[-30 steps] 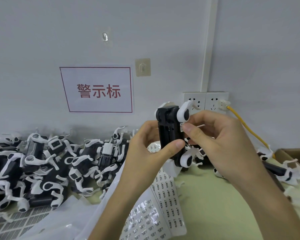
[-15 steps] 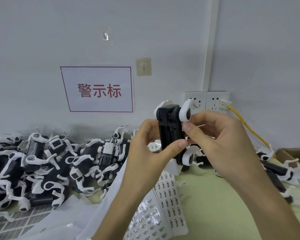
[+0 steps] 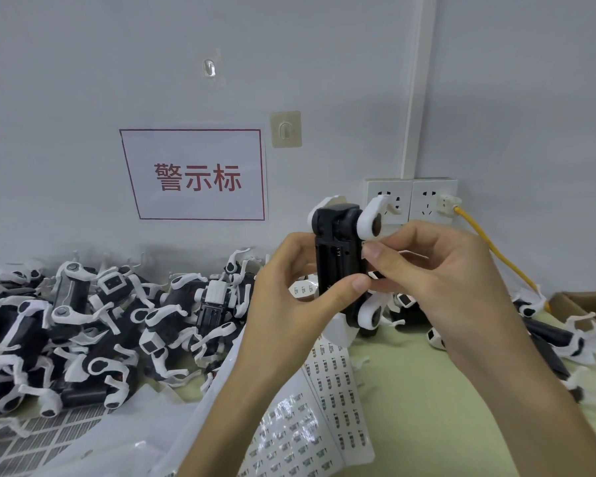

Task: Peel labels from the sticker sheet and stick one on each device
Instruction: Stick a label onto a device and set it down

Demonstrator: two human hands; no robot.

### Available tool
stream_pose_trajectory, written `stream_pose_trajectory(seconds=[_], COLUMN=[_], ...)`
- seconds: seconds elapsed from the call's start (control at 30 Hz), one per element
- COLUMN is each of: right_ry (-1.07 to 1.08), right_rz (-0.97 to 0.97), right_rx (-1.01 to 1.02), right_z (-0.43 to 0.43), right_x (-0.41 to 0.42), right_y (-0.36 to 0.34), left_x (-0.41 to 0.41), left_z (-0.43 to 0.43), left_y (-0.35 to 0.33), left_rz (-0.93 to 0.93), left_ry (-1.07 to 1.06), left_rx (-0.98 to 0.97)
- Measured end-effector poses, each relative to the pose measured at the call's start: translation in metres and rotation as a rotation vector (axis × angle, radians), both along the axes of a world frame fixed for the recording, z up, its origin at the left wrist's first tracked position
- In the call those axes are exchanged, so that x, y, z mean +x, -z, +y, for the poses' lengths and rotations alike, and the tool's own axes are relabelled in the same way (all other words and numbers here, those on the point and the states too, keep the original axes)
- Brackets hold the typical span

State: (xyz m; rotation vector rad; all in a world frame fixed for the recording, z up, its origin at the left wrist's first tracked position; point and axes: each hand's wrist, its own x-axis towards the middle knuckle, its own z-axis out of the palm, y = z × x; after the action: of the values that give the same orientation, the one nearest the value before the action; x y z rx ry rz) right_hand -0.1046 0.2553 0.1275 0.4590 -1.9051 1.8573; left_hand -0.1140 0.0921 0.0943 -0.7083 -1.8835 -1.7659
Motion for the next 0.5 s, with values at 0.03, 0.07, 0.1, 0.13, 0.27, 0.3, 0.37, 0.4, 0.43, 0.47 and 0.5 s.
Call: stream_pose_trajectory(seconds=[0.03,0.07,0.1,0.13,0.27,0.3,0.37,0.4,0.43,0.47,0.5], right_ry=[-0.027,-0.061,-0.1,-0.142,-0.261,-0.273,-0.239,-0.209,-0.197,-0.214,-0.253], right_rz=[-0.024,-0.049,-0.071,-0.09,-0.097,-0.08,-0.041,-0.021,-0.003,0.01,0.015], right_rx=[-0.026,-0.045,-0.059,-0.077,-0.111,-0.101,-0.077,-0.072,-0.074,-0.077,-0.082], right_z=[0.0011,0.0024,0.0034,0.0043,0.0057,0.0048,0.002,0.0004,-0.0004,-0.0005,0.0], right_x=[-0.0004,-0.0013,-0.0024,-0.0036,-0.0075,-0.0079,-0.0079,-0.0078,-0.0079,-0.0081,-0.0079], right_y=[-0.0003,-0.0005,-0.0003,-0.0001,0.0008,0.0015,0.003,0.0035,0.004,0.0043,0.0041], left_x=[0.0001,0.0001,0.0,0.0,0.0004,0.001,0.0017,0.0022,0.0026,0.0025,0.0024], left_z=[-0.0004,-0.0006,-0.0006,-0.0007,0.0019,0.0029,0.0043,0.0045,0.0045,0.0041,0.0038], left_y=[-0.0002,-0.0003,-0.0004,-0.0003,0.0005,0.0006,0.0009,0.0008,0.0008,0.0013,0.002], left_rz=[-0.003,-0.01,-0.025,-0.049,-0.155,-0.163,-0.16,-0.153,-0.146,-0.14,-0.139], left_ry=[0.009,0.022,0.042,0.069,0.178,0.198,0.219,0.228,0.24,0.252,0.265], left_rx=[0.006,0.013,0.02,0.028,0.083,0.1,0.105,0.095,0.08,0.065,0.055])
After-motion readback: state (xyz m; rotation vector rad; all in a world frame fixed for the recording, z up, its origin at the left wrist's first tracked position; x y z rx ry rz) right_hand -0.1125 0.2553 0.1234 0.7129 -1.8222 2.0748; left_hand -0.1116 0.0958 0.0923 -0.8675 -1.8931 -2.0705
